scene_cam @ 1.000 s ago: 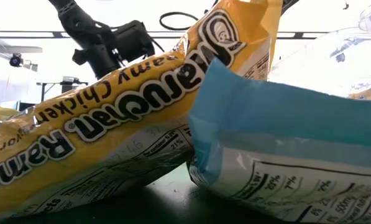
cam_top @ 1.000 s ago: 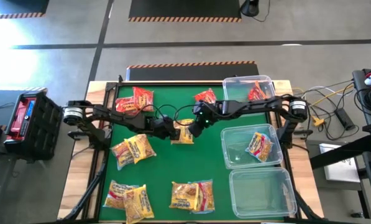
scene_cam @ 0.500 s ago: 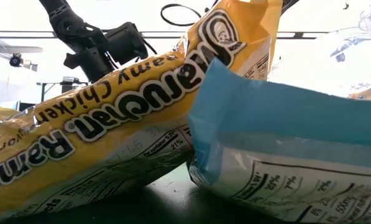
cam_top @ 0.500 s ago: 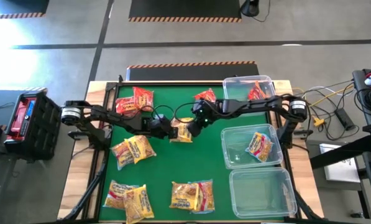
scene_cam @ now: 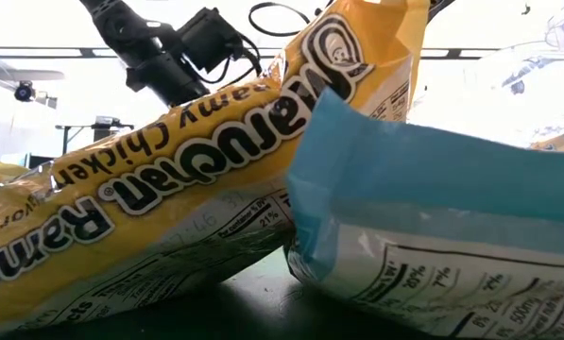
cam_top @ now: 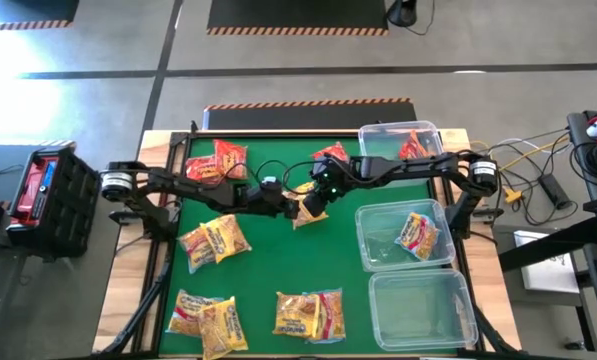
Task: Sort Maruchan noodles
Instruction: Put the middle right yellow noodle pack into the bottom transparent bin
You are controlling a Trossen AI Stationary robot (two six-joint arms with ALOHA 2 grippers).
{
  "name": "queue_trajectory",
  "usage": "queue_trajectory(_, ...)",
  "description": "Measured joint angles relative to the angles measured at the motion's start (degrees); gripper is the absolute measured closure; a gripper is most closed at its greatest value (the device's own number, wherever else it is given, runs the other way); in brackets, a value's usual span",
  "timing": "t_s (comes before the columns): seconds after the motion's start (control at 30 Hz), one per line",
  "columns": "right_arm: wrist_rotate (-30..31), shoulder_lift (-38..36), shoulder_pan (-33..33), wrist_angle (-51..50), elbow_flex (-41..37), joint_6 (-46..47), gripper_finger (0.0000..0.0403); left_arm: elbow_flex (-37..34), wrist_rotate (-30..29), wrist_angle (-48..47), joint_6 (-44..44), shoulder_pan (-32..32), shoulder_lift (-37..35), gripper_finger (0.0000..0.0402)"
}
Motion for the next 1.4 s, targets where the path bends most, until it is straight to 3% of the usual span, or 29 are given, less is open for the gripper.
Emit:
queue_trajectory(0.5, 0.14, 0.0, -1.5, -0.47, -0.12, -0.21, 0.0271, 0.82, 1.13, 8.54, -0.12, 0.0, 8.55, 0.0198)
queue_trajectory(1.1, -4.15, 0.0, -6.57, -1.51, -2.43, -0.67, 0.027, 0.77, 5.8, 4.41, 1.14, -0.14, 9.06, 0.0206)
queue_trajectory(1.4, -6.33, 0.37, -8.61, -1.46, -2.6, -0.25, 0.0239, 0.75, 5.81, 2.58, 2.1, -0.17, 9.06, 0.0234)
